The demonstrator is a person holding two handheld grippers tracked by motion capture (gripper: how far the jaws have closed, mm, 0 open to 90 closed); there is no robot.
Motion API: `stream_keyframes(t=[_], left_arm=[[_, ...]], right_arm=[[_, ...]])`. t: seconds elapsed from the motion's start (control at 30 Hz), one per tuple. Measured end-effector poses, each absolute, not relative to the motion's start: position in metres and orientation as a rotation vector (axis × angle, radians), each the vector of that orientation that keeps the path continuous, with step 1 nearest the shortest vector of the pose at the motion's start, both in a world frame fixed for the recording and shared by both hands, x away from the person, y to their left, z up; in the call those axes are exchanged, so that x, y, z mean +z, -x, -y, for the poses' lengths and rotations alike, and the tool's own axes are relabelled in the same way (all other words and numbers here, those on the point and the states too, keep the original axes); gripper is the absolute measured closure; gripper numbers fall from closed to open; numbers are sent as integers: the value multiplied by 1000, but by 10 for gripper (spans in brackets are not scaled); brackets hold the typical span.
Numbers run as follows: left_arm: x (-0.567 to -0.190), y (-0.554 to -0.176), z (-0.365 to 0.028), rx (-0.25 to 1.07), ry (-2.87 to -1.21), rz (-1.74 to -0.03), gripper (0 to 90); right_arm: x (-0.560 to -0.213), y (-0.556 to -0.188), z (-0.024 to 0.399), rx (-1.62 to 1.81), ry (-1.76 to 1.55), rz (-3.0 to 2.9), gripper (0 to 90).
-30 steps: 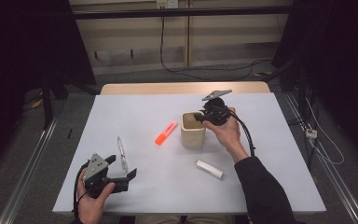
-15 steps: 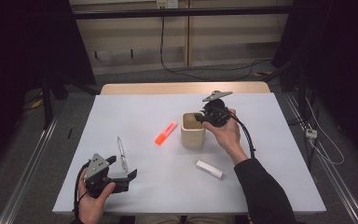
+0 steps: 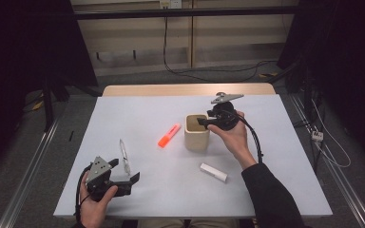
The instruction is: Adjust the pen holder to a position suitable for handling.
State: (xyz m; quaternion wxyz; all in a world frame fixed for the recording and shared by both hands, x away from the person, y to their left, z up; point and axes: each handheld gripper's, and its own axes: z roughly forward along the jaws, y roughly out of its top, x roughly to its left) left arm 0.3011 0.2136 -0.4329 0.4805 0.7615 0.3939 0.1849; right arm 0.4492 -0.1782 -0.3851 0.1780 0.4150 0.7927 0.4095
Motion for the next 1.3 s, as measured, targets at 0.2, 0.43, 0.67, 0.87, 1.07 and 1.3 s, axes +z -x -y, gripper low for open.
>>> stream_keyframes(t=[0.2, 0.43, 0.67, 0.87, 1.07, 1.3], left_arm=[[-433, -301, -213, 449, -1859, -961, 61], [-434, -301, -214, 452, -1860, -968, 62], [-433, -300, -213, 452, -1855, -966, 62], [-433, -300, -214, 455, -1860, -966, 62], [-433, -299, -214, 458, -1862, -966, 62], [-435, -300, -218, 451, -1854, -977, 62]], right_arm=[[-379, -446, 190, 1205, -1190, -2214, 257], [-379, -438, 196, 1241, -1187, -2194, 151], [-381, -431, 201, 1260, -1192, -2207, 97], [-384, -424, 207, 1265, -1192, -2199, 92], [-381, -417, 209, 1275, -1177, -2196, 83], [-374, -407, 213, 1274, -1160, -2192, 87]])
